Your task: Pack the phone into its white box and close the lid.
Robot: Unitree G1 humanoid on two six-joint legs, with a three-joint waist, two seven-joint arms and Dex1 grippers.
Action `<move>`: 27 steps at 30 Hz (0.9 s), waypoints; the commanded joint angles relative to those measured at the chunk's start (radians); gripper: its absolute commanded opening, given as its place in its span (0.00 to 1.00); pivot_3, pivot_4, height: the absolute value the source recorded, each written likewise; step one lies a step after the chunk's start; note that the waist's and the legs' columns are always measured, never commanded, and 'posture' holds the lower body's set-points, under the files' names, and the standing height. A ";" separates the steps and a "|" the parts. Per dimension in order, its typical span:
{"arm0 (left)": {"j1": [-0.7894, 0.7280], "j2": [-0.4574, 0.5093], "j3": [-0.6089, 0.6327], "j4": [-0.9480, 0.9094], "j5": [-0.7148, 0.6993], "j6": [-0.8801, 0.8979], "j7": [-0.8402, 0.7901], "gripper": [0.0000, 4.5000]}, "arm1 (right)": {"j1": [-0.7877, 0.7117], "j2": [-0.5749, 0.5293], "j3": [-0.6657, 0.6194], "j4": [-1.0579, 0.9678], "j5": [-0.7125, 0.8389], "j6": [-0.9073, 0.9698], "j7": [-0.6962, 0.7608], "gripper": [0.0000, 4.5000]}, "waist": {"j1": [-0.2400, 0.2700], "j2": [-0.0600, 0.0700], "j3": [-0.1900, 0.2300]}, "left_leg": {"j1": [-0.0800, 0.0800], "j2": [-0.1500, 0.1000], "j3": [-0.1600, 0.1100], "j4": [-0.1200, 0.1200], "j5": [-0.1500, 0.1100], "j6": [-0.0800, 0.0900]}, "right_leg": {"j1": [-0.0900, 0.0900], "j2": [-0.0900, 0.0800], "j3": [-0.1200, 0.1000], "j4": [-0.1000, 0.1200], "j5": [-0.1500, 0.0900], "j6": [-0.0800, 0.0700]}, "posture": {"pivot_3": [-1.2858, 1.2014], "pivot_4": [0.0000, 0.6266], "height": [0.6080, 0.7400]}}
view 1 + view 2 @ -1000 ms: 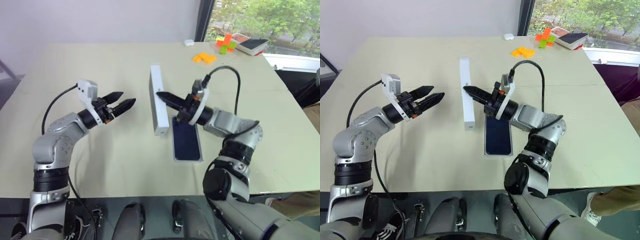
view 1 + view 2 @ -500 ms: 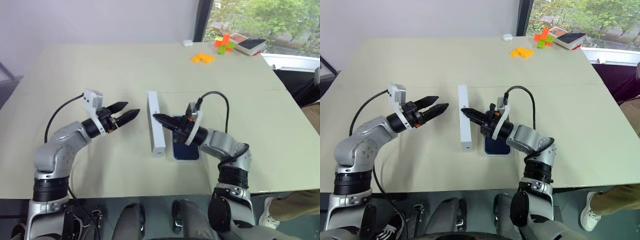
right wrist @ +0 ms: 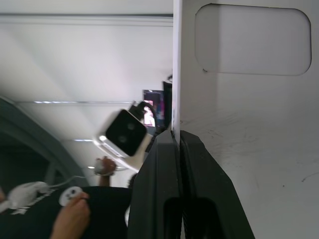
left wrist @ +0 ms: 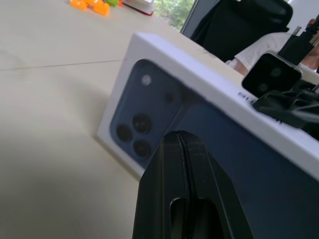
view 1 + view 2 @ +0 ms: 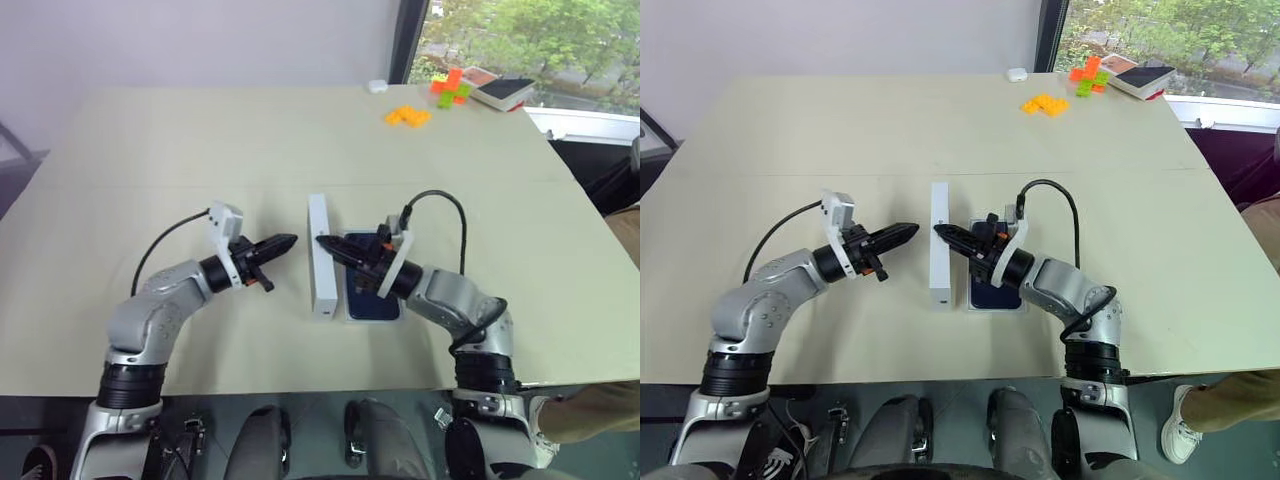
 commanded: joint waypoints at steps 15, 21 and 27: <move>-0.070 -0.080 -0.072 0.035 0.044 -0.034 -0.012 0.00 | 0.077 -0.055 0.089 -0.156 0.035 -0.126 0.041 0.31 | 0.000 0.000 0.000 | 0.000 0.000 0.000 0.000 0.000 0.000 | 0.000 0.000 0.000 0.000 0.000 0.000 | 0.52 0.24 1.00; -0.074 -0.086 -0.079 0.034 0.052 -0.035 -0.017 0.00 | 0.047 -0.160 0.114 -0.150 -0.035 -0.095 0.120 0.99 | 0.002 0.000 0.000 | 0.000 0.000 0.000 0.000 0.000 0.000 | 0.000 0.000 0.000 -0.001 0.000 0.000 | 0.52 0.24 1.00; -0.089 -0.098 -0.088 0.029 0.053 -0.039 -0.014 0.00 | -0.027 -0.379 0.106 -0.130 -0.209 -0.015 0.360 0.99 | 0.002 0.000 0.000 | 0.000 0.000 0.000 0.000 0.000 0.001 | 0.000 0.000 -0.001 -0.001 0.000 0.000 | 0.52 0.24 1.00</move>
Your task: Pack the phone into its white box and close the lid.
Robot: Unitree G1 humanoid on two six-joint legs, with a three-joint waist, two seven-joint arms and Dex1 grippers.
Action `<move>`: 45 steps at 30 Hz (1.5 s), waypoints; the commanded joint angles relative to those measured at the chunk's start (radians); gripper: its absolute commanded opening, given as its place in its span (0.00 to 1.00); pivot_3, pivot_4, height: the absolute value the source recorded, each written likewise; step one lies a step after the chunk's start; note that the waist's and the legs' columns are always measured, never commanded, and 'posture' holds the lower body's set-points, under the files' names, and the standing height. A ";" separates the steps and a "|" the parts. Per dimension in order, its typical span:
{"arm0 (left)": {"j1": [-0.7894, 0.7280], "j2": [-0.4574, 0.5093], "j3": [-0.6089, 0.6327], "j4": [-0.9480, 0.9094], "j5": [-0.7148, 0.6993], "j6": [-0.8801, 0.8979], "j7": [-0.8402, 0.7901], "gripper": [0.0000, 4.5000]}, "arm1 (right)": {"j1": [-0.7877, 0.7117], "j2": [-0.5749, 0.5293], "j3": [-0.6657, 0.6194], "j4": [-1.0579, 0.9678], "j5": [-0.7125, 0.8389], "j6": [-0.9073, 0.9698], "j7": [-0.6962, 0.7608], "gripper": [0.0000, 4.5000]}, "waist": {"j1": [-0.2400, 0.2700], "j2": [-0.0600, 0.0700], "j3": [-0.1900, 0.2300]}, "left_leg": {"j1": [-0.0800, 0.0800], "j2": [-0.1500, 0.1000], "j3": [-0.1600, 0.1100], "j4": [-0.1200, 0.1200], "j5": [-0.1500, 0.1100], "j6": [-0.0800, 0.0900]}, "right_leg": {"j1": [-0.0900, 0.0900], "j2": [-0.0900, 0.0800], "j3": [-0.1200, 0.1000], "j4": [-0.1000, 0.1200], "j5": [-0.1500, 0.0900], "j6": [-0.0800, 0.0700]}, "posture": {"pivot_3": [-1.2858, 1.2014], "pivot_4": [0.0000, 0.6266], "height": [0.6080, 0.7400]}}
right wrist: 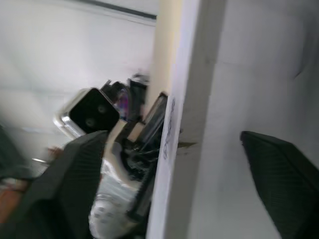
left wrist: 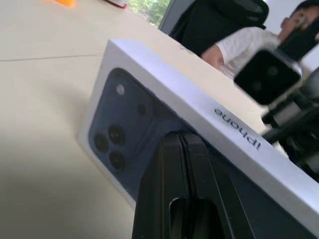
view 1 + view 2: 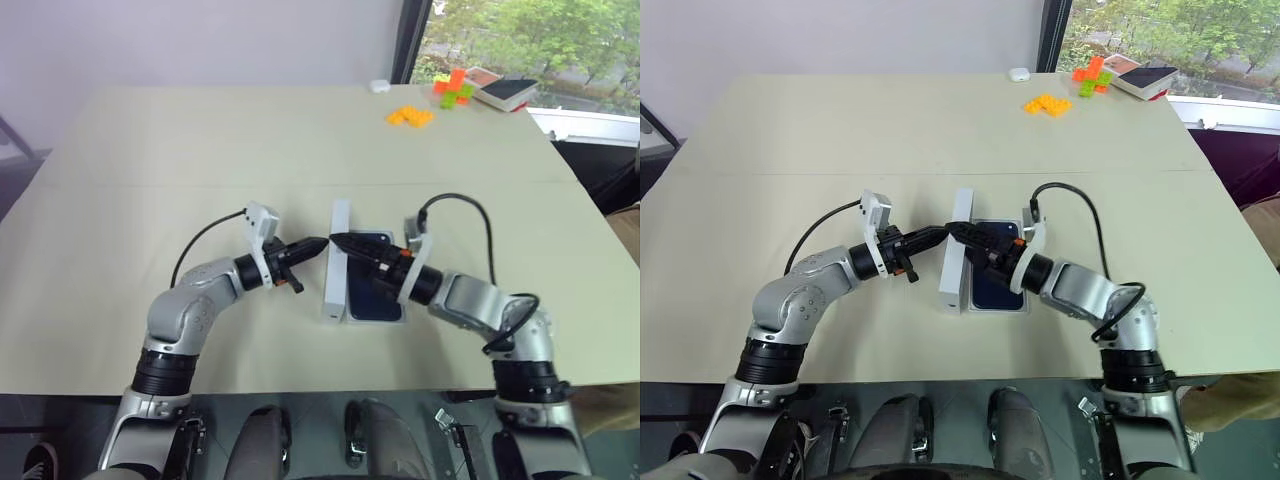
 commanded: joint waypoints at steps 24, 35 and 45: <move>-0.171 -0.043 -0.057 0.115 0.092 -0.077 -0.053 0.00 | -0.251 -0.405 0.219 0.267 -1.213 -0.300 0.918 0.99 | 0.021 -0.001 0.000 | 0.000 -0.001 0.001 0.000 -0.001 0.001 | 0.000 0.000 -0.001 -0.001 0.000 0.000 | 0.52 0.24 1.00; -0.109 0.068 0.076 0.086 0.093 -0.080 0.000 0.00 | -0.252 -0.327 0.169 0.189 -1.238 -0.265 1.015 0.99 | 0.020 0.000 0.000 | 0.000 0.000 0.001 0.000 0.000 0.001 | 0.000 0.000 -0.001 0.000 0.000 0.000 | 0.52 0.24 1.00; -0.131 0.128 -0.023 0.139 0.108 0.093 -0.047 0.00 | -0.204 -0.351 0.223 0.095 -1.331 -0.307 1.097 0.04 | 0.022 0.000 0.000 | 0.000 -0.002 0.001 0.002 0.000 0.001 | 0.001 -0.002 -0.001 -0.001 0.000 0.000 | 0.52 0.24 1.00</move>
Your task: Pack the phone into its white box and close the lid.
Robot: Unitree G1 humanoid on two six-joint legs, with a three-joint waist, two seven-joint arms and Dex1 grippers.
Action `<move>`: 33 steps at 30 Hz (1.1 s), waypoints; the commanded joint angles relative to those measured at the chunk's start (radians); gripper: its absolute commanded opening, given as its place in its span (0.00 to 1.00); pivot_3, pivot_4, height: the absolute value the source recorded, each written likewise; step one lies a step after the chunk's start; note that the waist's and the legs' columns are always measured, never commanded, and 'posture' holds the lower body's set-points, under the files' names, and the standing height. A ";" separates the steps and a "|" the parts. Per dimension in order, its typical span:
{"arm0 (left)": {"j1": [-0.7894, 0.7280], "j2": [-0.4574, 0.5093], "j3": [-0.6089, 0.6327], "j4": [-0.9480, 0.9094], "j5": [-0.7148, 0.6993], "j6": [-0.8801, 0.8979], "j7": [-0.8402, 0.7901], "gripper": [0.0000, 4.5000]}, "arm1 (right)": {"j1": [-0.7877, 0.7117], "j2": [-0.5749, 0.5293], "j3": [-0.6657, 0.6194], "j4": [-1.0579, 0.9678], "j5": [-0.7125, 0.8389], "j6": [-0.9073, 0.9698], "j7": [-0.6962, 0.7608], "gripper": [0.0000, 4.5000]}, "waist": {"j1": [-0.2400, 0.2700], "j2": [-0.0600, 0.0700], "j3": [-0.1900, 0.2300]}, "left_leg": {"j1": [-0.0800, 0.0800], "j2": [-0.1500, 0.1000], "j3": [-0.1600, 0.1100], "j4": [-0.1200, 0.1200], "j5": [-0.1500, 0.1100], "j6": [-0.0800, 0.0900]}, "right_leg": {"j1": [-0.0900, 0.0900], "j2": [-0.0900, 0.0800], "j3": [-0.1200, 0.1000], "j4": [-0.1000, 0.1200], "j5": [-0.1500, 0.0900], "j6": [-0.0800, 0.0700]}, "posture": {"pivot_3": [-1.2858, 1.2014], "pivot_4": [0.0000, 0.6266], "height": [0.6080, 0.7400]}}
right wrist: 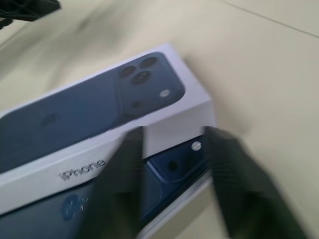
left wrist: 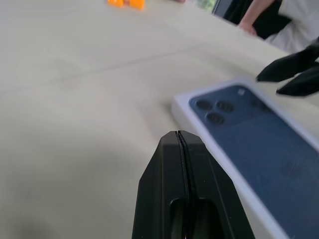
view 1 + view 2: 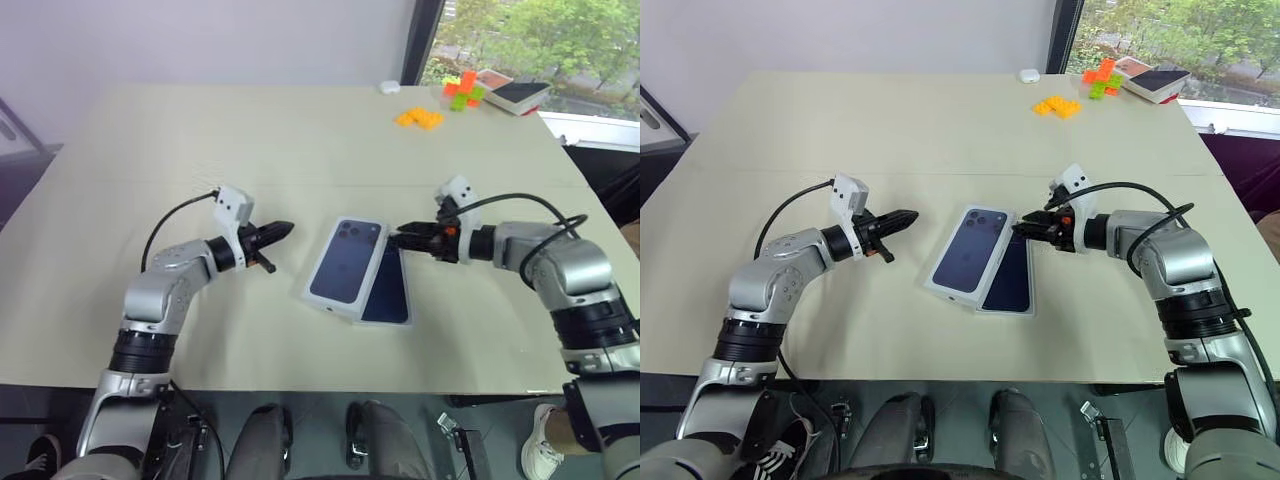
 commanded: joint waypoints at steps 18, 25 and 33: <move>-0.162 -0.051 -0.184 0.110 0.052 0.141 -0.111 0.00 | 0.025 -0.017 0.061 -0.109 -0.108 -0.009 0.116 0.02 | 0.002 0.000 0.000 | 0.001 0.000 0.000 0.000 0.000 -0.001 | 0.001 0.001 0.000 0.001 0.000 0.000 | 0.52 0.24 1.00; -0.174 -0.095 -0.162 0.065 0.017 0.173 -0.111 0.00 | 0.016 -0.051 0.068 -0.079 -0.145 -0.039 0.152 0.02 | 0.002 0.000 0.000 | 0.001 -0.001 -0.001 0.001 0.000 -0.001 | 0.001 0.000 0.000 0.001 0.000 0.000 | 0.52 0.24 1.00; -0.168 -0.140 -0.156 0.040 0.011 0.188 -0.102 0.00 | 0.012 -0.121 0.066 -0.053 -0.185 -0.064 0.222 0.02 | -0.001 0.000 0.000 | 0.002 -0.002 -0.001 0.001 0.000 -0.001 | 0.001 0.001 0.000 0.001 0.000 0.000 | 0.52 0.24 1.00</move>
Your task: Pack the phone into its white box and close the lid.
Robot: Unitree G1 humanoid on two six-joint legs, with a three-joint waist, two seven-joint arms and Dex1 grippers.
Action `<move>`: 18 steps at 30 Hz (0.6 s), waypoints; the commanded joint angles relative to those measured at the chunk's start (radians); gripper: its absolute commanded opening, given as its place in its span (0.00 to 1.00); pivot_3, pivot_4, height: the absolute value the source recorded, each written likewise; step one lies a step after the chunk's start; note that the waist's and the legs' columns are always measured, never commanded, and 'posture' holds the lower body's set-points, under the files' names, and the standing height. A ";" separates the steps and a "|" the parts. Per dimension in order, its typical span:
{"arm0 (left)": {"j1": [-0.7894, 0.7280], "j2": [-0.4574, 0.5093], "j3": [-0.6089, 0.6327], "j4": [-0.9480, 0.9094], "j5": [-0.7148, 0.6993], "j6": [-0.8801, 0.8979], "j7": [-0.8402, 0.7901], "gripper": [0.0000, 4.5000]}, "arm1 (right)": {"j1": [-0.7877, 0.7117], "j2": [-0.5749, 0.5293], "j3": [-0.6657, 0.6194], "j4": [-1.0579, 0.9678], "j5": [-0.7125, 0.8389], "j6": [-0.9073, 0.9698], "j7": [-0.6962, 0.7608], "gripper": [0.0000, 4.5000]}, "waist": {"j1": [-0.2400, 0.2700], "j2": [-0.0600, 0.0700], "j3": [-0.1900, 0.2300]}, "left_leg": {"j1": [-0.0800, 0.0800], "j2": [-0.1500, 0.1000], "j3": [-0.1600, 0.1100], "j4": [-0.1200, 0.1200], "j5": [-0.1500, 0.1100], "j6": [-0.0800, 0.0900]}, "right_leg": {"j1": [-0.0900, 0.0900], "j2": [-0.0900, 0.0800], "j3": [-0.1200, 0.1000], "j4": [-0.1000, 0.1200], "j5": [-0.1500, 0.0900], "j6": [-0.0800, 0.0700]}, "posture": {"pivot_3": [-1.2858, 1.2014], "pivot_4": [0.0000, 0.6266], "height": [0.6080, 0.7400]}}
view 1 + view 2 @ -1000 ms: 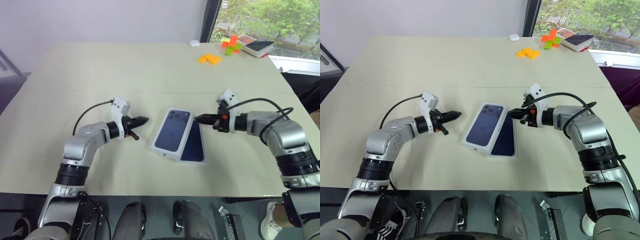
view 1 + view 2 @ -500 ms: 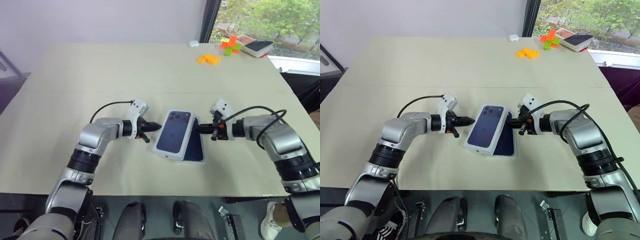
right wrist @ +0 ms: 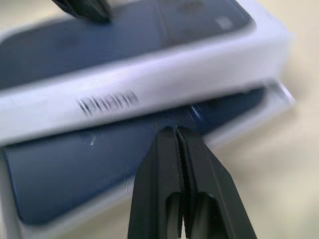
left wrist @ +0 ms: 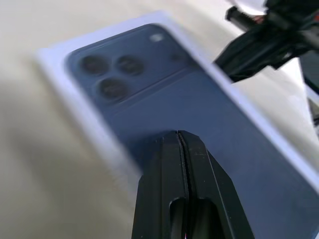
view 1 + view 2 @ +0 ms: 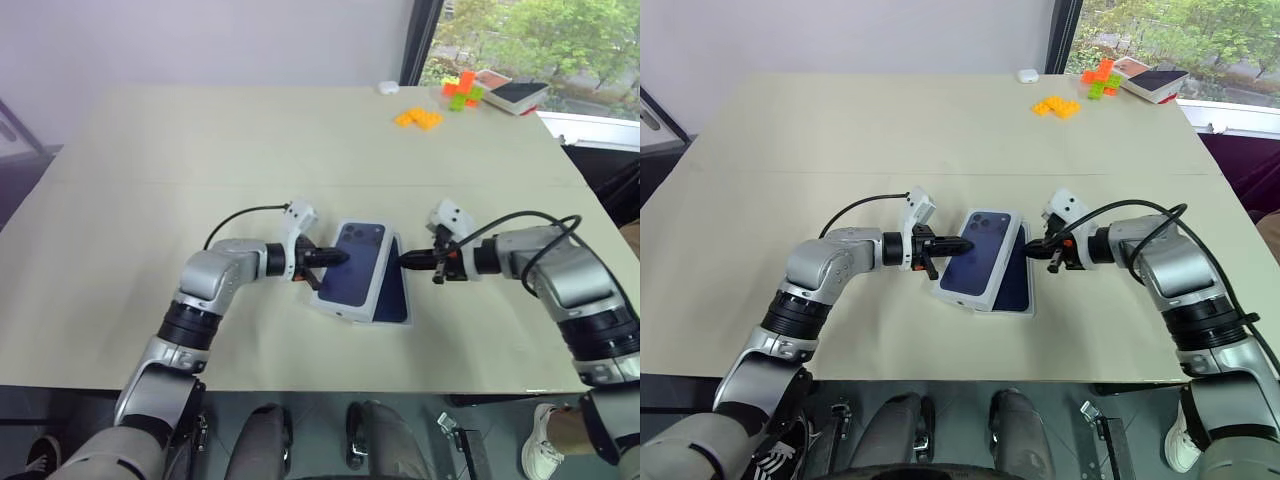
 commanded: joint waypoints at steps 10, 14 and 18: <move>0.015 0.101 0.094 -0.073 -0.042 0.033 -0.004 0.00 | -0.026 -0.016 -0.032 -0.040 0.006 0.010 0.019 0.02 | -0.001 0.000 0.000 | 0.001 0.002 0.000 0.000 0.000 0.000 | 0.000 0.001 0.000 0.001 0.000 0.000 | 0.52 0.24 1.00; 0.040 0.140 0.070 -0.052 0.001 0.009 0.004 0.00 | -0.046 -0.011 -0.020 -0.052 0.001 0.023 0.017 0.02 | 0.000 0.000 0.000 | 0.000 0.002 0.000 0.000 0.000 0.000 | 0.000 0.000 0.000 0.000 0.000 0.000 | 0.52 0.24 1.00; 0.028 0.124 0.016 -0.005 0.028 0.038 0.007 0.00 | -0.056 -0.002 0.004 -0.069 -0.010 0.045 0.009 0.02 | 0.002 0.000 0.000 | 0.000 0.001 0.000 0.000 0.000 0.000 | 0.000 0.000 0.000 0.000 0.000 0.000 | 0.52 0.24 1.00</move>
